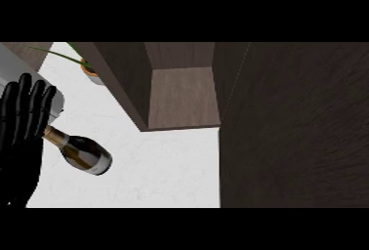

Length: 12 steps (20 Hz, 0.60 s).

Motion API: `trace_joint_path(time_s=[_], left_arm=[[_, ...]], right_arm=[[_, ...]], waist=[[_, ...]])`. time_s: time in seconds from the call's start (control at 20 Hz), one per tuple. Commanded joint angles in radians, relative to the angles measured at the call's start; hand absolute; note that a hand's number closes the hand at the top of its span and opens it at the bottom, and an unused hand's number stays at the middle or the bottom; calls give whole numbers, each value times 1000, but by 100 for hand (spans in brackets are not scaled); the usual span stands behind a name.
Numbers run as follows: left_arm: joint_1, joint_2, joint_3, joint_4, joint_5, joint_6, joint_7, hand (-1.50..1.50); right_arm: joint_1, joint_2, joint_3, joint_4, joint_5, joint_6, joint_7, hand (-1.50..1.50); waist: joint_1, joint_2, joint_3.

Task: Pick up the wine, place it into the cabinet and close the cabinet

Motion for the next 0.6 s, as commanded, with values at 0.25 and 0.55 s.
trace_joint_path(time_s=[0.25,0.55], left_arm=[[-317,-60,127,374,-110,224,151,-150],[-450,-129,109,361,-43,329,449,-150]], right_arm=[[126,3,25,-110,-8,28,-8,-150],[214,-77,162,-285,-214,204,201,-150]], waist=[[12,26,-7],[30,16,-7]])
